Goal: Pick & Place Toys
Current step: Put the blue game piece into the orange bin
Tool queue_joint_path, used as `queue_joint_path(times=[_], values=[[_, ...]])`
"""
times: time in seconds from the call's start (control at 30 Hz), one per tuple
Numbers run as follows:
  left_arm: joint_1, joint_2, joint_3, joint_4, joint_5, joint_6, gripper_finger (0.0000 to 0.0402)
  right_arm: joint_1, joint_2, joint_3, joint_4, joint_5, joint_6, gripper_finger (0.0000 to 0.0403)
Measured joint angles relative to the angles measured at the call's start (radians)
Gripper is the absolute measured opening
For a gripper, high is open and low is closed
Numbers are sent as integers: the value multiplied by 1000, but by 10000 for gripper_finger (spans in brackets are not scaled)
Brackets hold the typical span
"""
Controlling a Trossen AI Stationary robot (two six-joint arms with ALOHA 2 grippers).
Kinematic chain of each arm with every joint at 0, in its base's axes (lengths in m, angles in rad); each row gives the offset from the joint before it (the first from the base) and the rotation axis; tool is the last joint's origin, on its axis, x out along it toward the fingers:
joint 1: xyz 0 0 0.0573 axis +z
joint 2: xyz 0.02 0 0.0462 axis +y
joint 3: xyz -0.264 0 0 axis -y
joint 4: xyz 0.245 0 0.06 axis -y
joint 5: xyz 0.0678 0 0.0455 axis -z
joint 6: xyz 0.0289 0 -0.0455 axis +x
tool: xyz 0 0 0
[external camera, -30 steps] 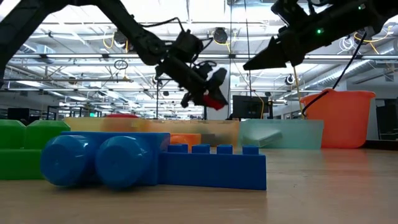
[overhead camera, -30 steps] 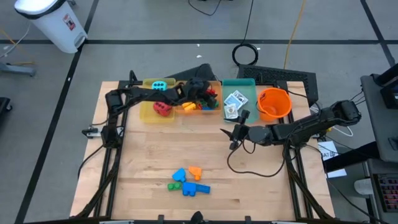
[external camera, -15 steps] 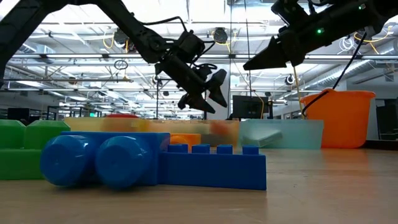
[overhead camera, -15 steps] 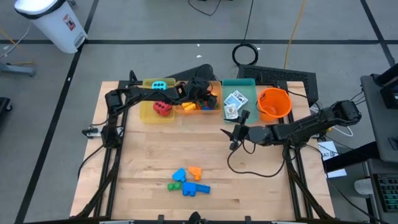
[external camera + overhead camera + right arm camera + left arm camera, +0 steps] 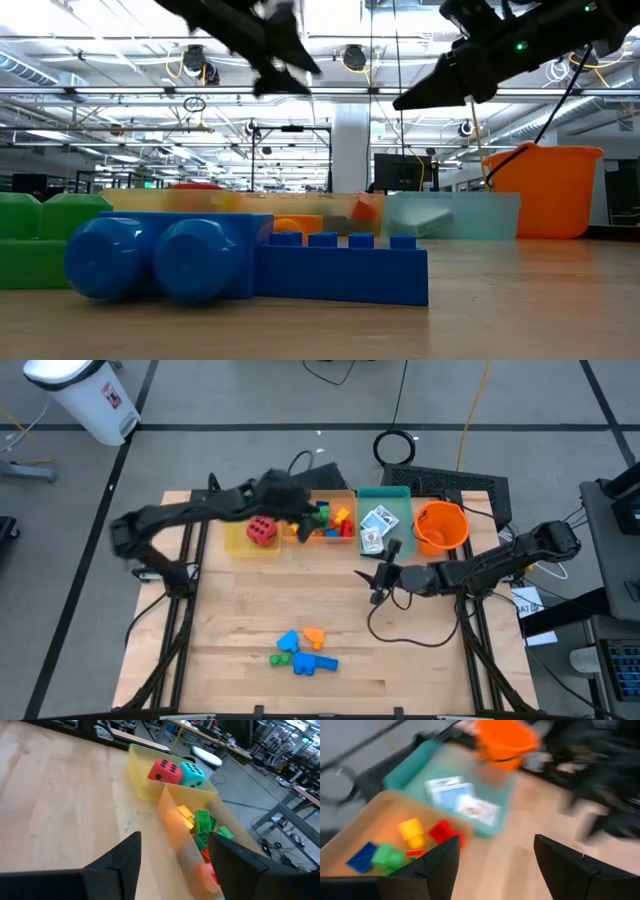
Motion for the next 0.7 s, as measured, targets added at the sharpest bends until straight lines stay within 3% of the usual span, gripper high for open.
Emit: queue_joint_path(times=[0.13,0.27,0.43,0.5,0.7], values=[[-107,-215,-179,84,-60,76,262,25,0,0,4,0,0,196],[-210,-409,-418,276,-80,97,263,34,0,0,23,-16,42,196],[-299,-597,-703,523,-84,99,260,46,15,0,120,-242,175,200],[-317,-667,-793,604,-83,100,261,84,53,4,167,-289,203,210],[-323,-813,-944,734,-106,38,262,228,248,158,92,-261,356,268]])
